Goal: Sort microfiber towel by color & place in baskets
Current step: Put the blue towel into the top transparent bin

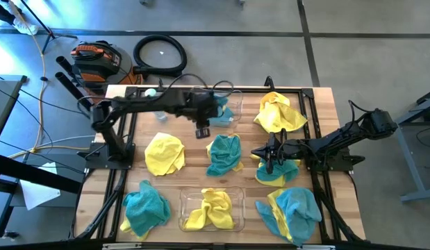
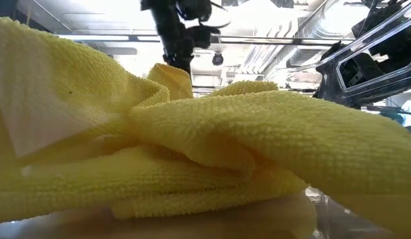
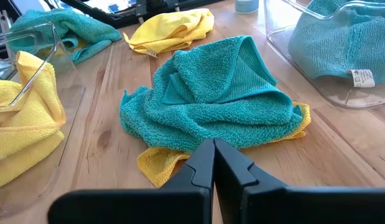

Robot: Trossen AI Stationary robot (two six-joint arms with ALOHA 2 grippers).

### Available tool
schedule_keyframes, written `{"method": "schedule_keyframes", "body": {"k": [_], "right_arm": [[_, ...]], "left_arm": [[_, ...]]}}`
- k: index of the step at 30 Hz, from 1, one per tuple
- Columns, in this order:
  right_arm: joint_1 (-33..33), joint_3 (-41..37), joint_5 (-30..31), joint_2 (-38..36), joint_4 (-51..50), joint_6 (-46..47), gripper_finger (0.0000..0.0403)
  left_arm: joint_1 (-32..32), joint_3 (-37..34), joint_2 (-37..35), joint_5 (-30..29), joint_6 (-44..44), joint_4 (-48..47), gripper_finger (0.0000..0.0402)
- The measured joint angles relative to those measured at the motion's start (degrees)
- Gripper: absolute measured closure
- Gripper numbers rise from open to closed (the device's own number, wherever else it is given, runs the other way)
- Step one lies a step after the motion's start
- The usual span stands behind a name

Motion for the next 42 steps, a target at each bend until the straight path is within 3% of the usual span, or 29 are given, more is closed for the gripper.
{"method": "schedule_keyframes", "body": {"k": [10, 20, 36, 39, 42], "right_arm": [[0.0, 0.0, 0.0, 0.0, 0.0, -0.1, 0.0402], [0.0, 0.0, 0.0, 0.0, 0.0, -0.1, 0.0402], [0.0, 1.7, 1.7, -0.1, 1.3, 2.7, 0.0402], [0.0, 6.3, 1.1, -0.1, -3.1, 0.8, 0.0402], [0.0, 14.4, 0.2, -0.1, -16.8, -1.5, 0.0402]], "left_arm": [[-7.5, -25.9, -23.3, -1.8, -11.1, 16.6, 0.0287], [-15.7, -42.4, -42.9, -10.0, -17.5, 24.8, 0.0287], [-25.3, -65.7, -54.7, -15.2, -21.4, 42.5, 0.0287], [-26.1, -67.8, -56.4, -15.9, -20.9, 43.6, 0.0287], [-26.4, -68.5, -58.2, -17.5, -20.1, 43.9, 0.0287]]}}
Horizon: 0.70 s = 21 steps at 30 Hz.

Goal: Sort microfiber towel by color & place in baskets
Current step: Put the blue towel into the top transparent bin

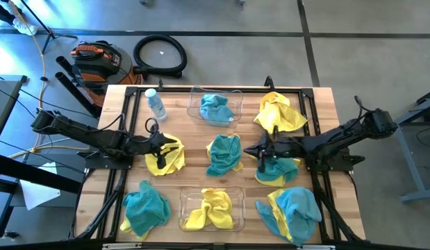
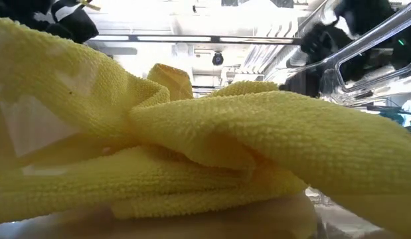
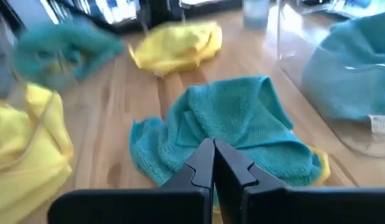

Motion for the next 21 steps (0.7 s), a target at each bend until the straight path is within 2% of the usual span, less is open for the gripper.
{"method": "schedule_keyframes", "body": {"k": [5, 11, 16, 21], "right_arm": [[-0.3, 18.0, 1.3, 0.0, -38.4, 3.2, 0.0403], [0.8, 33.7, 0.5, 0.0, -68.4, 9.5, 0.0403], [4.7, 38.6, -0.1, 0.0, -87.8, 20.0, 0.0403], [8.9, 35.1, -0.3, 0.0, -95.5, 31.2, 0.0400]], "left_arm": [[0.0, 0.0, -2.6, -0.8, 2.9, 1.5, 0.0287], [0.1, 0.0, -4.6, -0.9, 5.4, 1.9, 0.0287], [0.1, 0.0, -4.7, -0.8, 5.3, 1.3, 0.0287], [0.1, 0.0, -4.8, -0.8, 5.3, 1.4, 0.0287]]}}
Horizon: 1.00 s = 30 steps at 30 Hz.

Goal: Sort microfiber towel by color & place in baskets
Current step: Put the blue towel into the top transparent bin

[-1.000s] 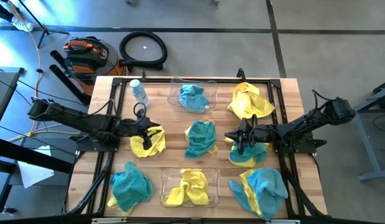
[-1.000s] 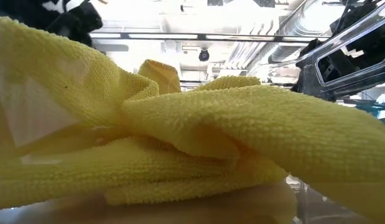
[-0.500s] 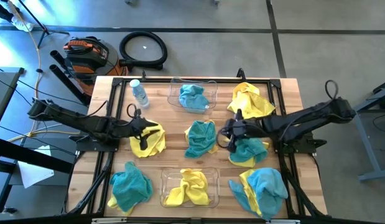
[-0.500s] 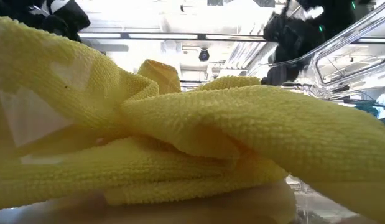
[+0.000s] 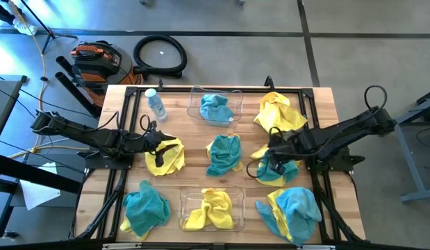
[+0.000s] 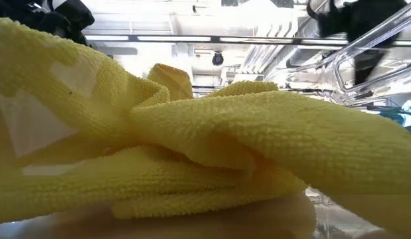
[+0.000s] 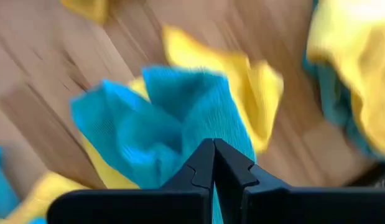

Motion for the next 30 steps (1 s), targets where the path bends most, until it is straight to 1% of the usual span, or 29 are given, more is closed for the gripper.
{"method": "schedule_keyframes", "body": {"k": [4, 10, 15, 20, 23, 25, 27, 30], "right_arm": [[2.4, -3.1, -1.4, 0.0, -0.1, 5.9, 0.0381], [3.7, -6.2, -1.5, 0.0, 1.7, 10.7, 0.0325], [3.9, -9.6, -2.6, 0.0, 7.8, 11.9, 0.0280], [3.9, -15.3, -3.8, 0.0, 15.2, 11.4, 0.0258], [3.9, -18.3, -4.9, 0.0, 17.7, 10.3, 0.0260], [3.9, -19.5, -4.9, 0.0, 18.6, 10.4, 0.0272], [3.8, -19.8, -5.2, 0.0, 19.0, 10.4, 0.0297], [3.8, -18.8, -5.3, 0.0, 18.5, 9.9, 0.0363]], "left_arm": [[0.0, 0.0, 0.0, 0.3, 0.0, 0.0, 0.0287], [0.0, 0.0, 0.0, 0.4, -0.2, 0.0, 0.0287], [0.0, 0.0, 0.0, 0.4, -0.7, -0.4, 0.0287], [0.0, 0.0, 0.0, 0.4, -0.7, -0.5, 0.0287], [0.0, 0.0, 0.0, 0.4, -0.7, -0.5, 0.0287], [0.0, 0.0, 0.0, 0.4, -0.6, -0.5, 0.0287], [0.0, 0.0, 0.0, 0.4, -0.6, -0.5, 0.0287], [0.0, 0.0, 0.0, 0.4, -0.6, -0.5, 0.0287]]}}
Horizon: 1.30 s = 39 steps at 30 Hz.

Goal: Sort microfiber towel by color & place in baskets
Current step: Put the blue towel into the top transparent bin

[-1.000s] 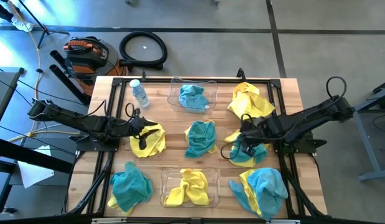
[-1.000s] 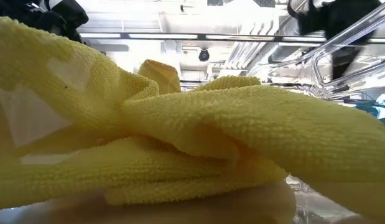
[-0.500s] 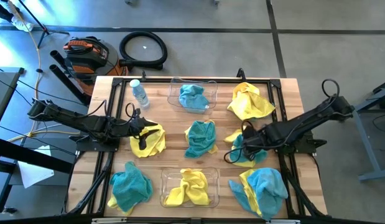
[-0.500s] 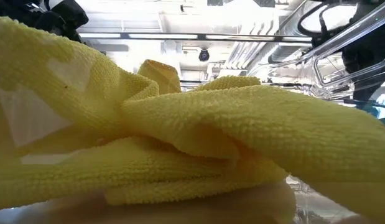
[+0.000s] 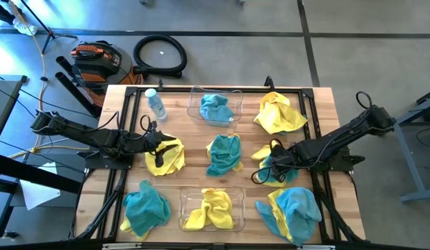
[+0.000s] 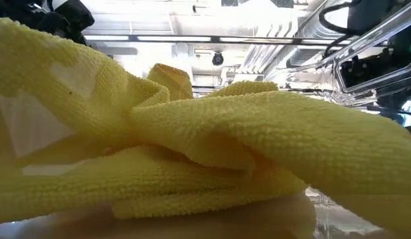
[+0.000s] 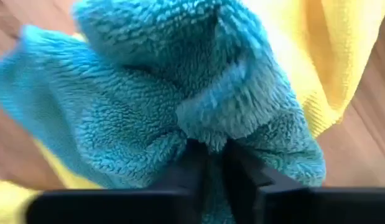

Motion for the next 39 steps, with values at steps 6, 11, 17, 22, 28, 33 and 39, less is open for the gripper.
{"method": "schedule_keyframes", "body": {"k": [6, 11, 17, 22, 28, 33, 39], "right_arm": [[0.0, 8.0, 0.4, 0.0, -6.6, -1.7, 0.0383], [0.0, 18.5, 6.0, 0.0, -16.2, -3.9, 0.0398], [-0.1, 32.0, 19.4, 0.0, -20.8, -10.2, 0.0400], [-3.3, 41.1, 29.0, 0.0, -16.2, -21.6, 0.0401], [-12.2, 46.3, 29.8, 0.6, -2.0, -41.7, 0.0402], [-22.2, 46.7, 20.8, 3.7, 10.6, -53.4, 0.0402], [-32.2, 46.7, 10.6, 11.2, 21.3, -58.6, 0.0402]], "left_arm": [[0.0, 0.0, 0.0, -0.3, 2.1, 0.0, 0.0287], [0.0, 0.0, 0.0, -2.0, 7.1, 0.4, 0.0287], [0.0, 0.0, 0.0, -3.1, 7.3, 0.5, 0.0287], [0.0, 0.0, 0.0, -3.1, 8.0, 0.5, 0.0287], [0.0, 0.0, 0.0, -3.1, 8.1, 0.5, 0.0287], [0.0, 0.1, 0.0, -3.2, 8.1, 0.6, 0.0287], [0.0, 0.1, 0.0, -3.4, 8.1, 0.8, 0.0287]]}}
